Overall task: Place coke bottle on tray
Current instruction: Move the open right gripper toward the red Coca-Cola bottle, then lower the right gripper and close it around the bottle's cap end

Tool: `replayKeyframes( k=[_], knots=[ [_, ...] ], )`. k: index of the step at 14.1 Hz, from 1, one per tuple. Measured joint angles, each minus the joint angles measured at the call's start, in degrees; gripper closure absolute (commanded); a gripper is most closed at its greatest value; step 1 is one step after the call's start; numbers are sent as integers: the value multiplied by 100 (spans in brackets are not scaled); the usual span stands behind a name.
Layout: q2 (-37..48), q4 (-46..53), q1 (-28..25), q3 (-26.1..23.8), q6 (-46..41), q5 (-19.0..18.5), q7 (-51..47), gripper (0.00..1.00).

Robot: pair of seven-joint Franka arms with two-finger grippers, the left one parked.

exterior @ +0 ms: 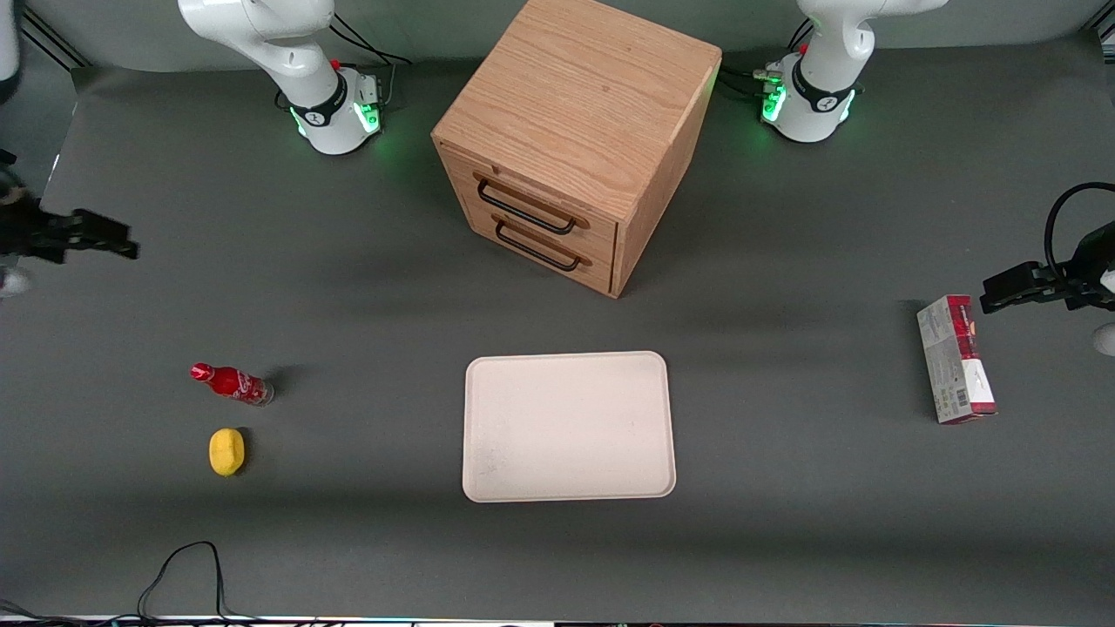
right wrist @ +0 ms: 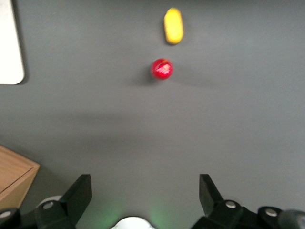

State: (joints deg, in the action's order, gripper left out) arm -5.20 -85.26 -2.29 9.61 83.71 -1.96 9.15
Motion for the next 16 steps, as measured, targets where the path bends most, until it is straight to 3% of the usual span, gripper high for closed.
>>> replayKeyframes(
  k=[4,10,16],
  knots=[
    [-689,791,-8,78,-154,-4,113,0],
    [-988,721,-12,76,-97,-4,226,0],
    [-1408,-367,57,94,1483,-1,353,0]
  ],
)
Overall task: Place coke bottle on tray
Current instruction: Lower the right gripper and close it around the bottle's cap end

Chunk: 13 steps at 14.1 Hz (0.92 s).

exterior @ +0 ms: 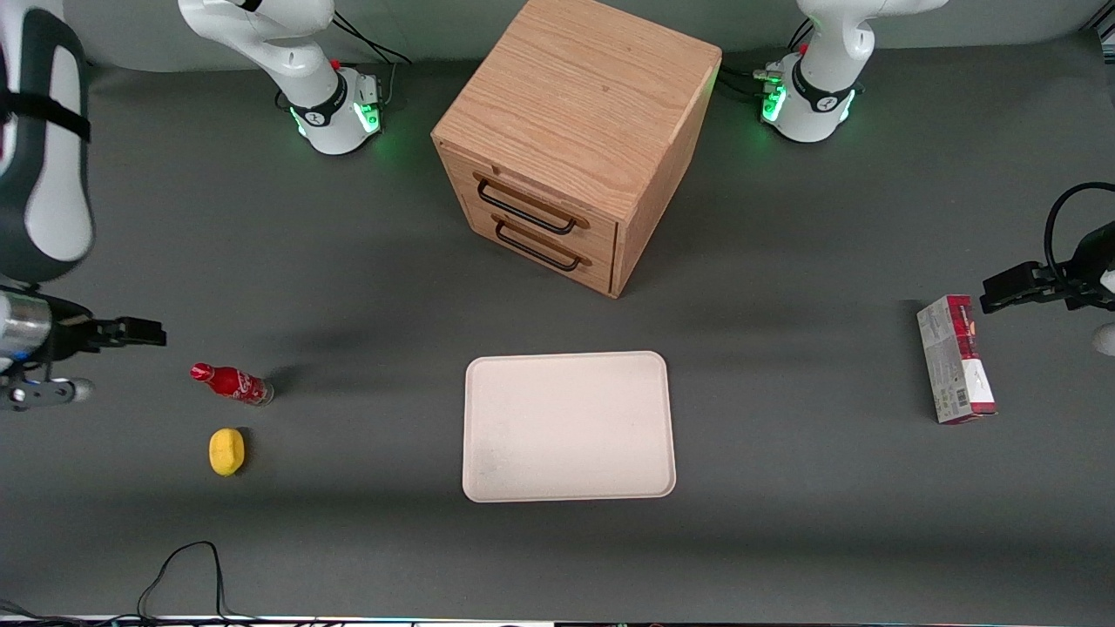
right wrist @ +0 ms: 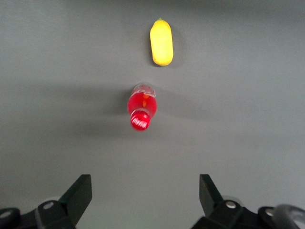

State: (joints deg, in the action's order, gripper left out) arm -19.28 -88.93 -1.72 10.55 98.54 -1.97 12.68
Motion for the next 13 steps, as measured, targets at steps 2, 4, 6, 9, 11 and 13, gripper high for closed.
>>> replayKeyframes(
  k=[2,4,6,9,11,13],
  knots=[
    [-28,-458,9,5,534,26,11,0],
    [-36,-899,8,4,1135,111,11,0],
    [-43,-1236,8,3,1572,191,11,0],
    [-93,-1407,5,1,1788,269,11,0],
    [-162,-1420,-4,-4,1895,305,11,0],
    [-223,-1423,-21,-9,1976,311,11,0]
  ],
)
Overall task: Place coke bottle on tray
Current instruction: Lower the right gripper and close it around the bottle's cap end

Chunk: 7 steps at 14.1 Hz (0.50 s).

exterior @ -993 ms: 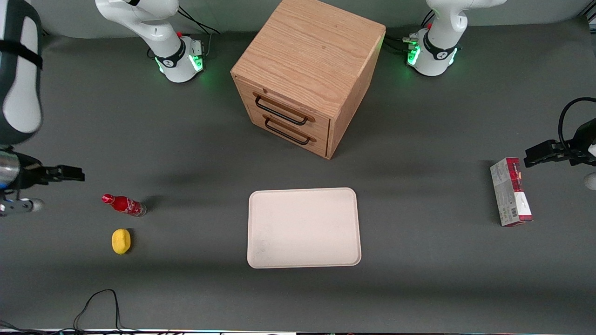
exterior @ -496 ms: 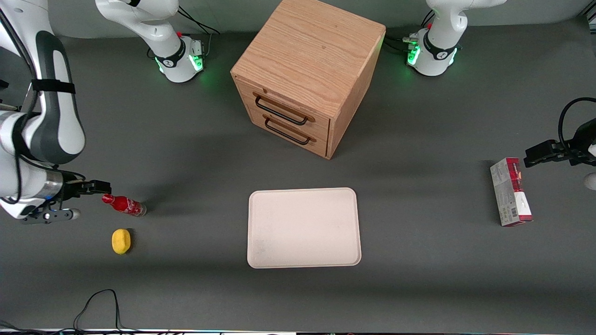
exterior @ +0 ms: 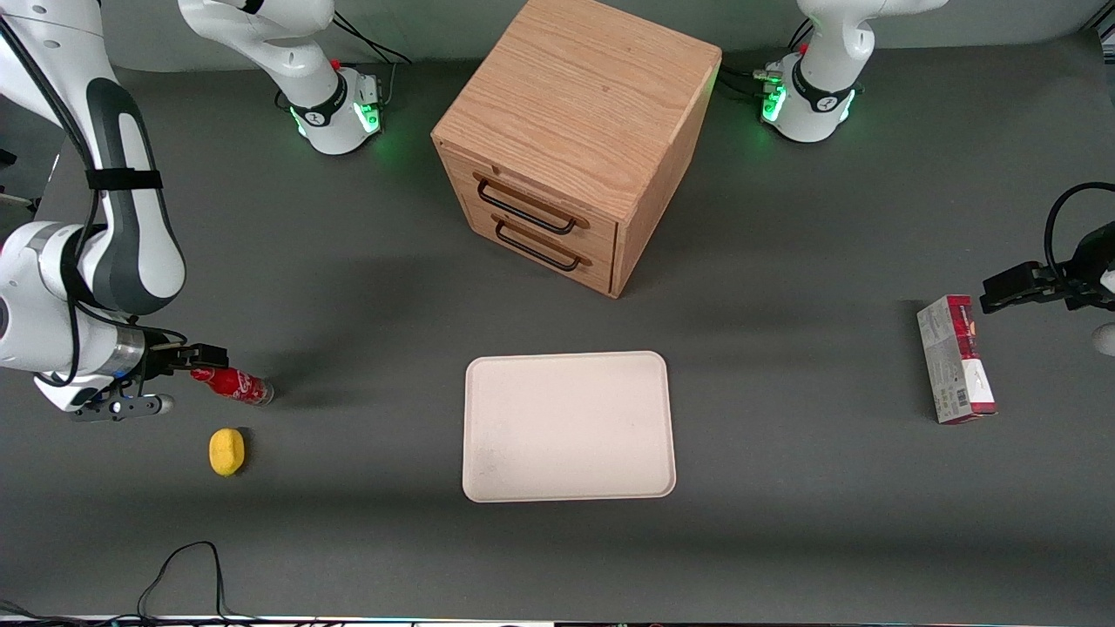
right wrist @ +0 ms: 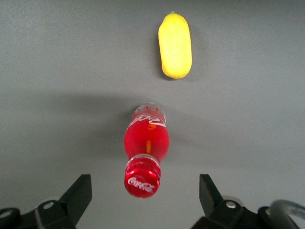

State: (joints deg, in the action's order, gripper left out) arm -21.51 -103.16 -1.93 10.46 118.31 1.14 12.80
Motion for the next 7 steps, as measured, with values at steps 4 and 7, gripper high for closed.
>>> replayKeyframes(
  k=[4,7],
  knots=[
    [-73,-17,-10,-4,91,2,0,0],
    [-90,-17,-10,-5,95,2,0,79]
  ],
)
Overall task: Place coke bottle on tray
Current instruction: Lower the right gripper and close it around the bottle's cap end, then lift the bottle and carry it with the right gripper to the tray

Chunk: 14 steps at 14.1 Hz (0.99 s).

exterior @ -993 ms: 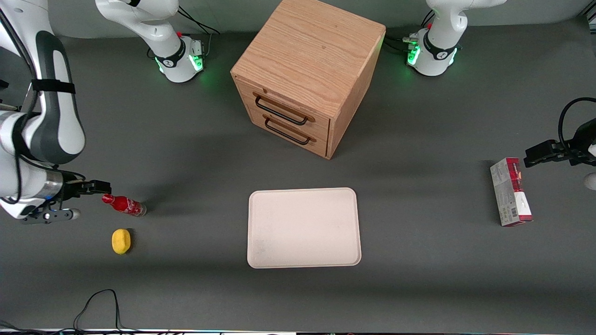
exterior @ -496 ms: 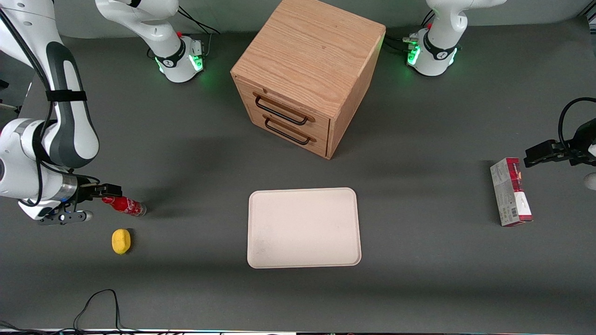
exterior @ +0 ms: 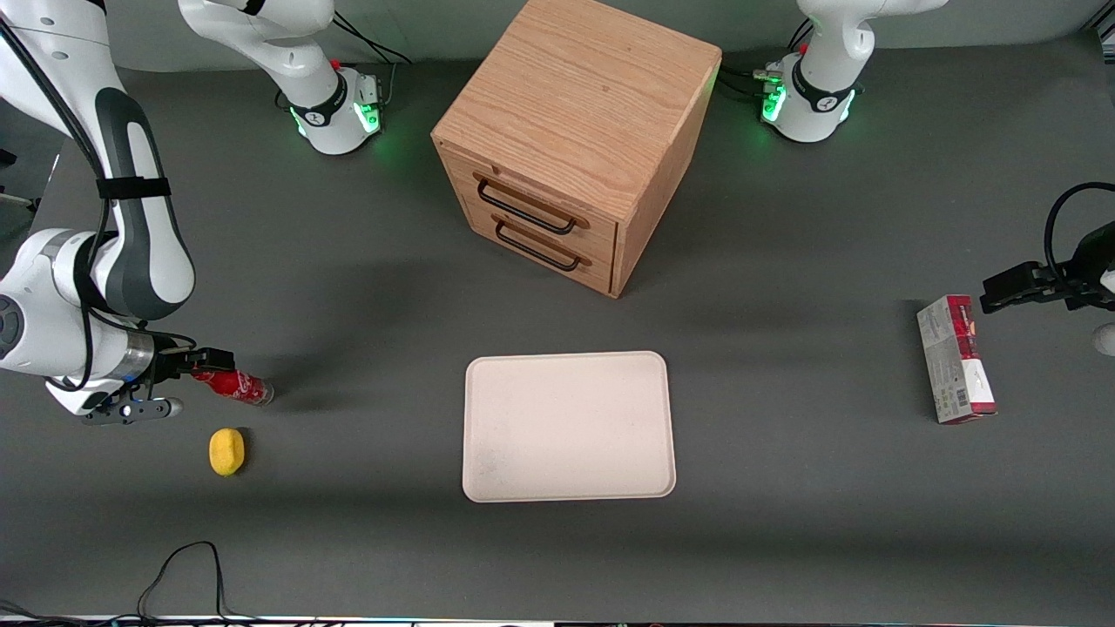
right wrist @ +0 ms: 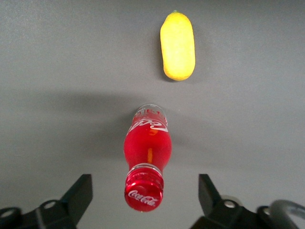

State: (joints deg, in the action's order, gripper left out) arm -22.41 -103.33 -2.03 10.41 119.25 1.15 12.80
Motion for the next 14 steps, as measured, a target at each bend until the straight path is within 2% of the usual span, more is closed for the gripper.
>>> replayKeyframes(
  k=[1,14],
  knots=[
    [-1,0,0,0,2,0,0,100],
    [-2,40,1,-1,4,14,0,100]
  ],
)
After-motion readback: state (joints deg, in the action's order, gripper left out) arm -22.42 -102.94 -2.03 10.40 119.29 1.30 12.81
